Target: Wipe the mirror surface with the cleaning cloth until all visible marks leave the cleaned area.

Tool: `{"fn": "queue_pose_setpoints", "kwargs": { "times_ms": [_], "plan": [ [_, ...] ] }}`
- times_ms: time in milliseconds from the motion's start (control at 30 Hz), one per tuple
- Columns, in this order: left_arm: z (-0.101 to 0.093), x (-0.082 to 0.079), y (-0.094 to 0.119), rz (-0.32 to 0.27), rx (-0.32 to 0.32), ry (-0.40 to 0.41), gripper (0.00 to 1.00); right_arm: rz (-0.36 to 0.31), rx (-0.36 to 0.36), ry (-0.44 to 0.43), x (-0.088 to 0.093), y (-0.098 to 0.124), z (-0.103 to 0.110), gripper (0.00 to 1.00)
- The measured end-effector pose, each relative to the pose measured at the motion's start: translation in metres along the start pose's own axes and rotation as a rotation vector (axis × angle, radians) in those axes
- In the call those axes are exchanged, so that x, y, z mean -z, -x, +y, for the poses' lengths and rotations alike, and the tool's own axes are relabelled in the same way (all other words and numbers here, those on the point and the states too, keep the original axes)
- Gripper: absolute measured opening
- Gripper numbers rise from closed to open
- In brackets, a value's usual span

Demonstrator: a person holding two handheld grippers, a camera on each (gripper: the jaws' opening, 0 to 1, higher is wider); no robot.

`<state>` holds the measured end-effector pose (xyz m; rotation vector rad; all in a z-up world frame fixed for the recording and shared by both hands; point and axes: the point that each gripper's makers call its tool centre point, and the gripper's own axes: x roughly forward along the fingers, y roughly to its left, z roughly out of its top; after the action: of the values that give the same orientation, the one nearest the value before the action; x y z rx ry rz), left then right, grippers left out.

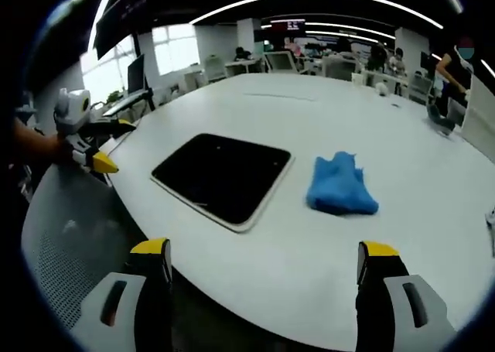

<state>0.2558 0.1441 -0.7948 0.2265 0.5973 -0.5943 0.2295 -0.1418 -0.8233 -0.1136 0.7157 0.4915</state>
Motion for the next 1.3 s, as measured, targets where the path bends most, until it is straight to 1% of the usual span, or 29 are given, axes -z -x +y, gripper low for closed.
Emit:
{"fn": "queue_pose_setpoints", "kwargs": {
  "times_ms": [200, 400, 500, 900, 1167, 1233, 1300],
  "plan": [
    [0.0004, 0.0011, -0.0005, 0.004, 0.0, -0.003, 1.0, 0.002, -0.001, -0.012, 0.0004, -0.0003, 0.0003, 1.0],
    [0.0012, 0.0007, -0.0004, 0.001, -0.004, -0.011, 1.0, 0.007, -0.003, -0.001, 0.0005, -0.0003, 0.0024, 1.0],
    [0.0007, 0.0021, -0.0008, 0.009, -0.001, -0.009, 1.0, 0.003, 0.004, -0.004, -0.0001, 0.0008, 0.0009, 1.0],
    [0.0005, 0.0021, -0.0006, 0.008, 0.001, -0.014, 1.0, 0.0, 0.016, -0.036, 0.0002, 0.002, -0.0017, 1.0],
    [0.0008, 0.0019, -0.0006, 0.006, -0.001, -0.013, 1.0, 0.002, 0.015, -0.032, 0.0009, 0.0008, -0.0032, 1.0],
    [0.0005, 0.0021, -0.0002, 0.008, -0.001, -0.012, 1.0, 0.001, 0.017, -0.037, 0.0009, 0.0008, -0.0038, 1.0],
    [0.0011, 0.0038, -0.0002, 0.015, -0.001, -0.02, 1.0, 0.001, 0.023, -0.075, 0.0005, -0.0003, -0.0056, 1.0]
  ]
}}
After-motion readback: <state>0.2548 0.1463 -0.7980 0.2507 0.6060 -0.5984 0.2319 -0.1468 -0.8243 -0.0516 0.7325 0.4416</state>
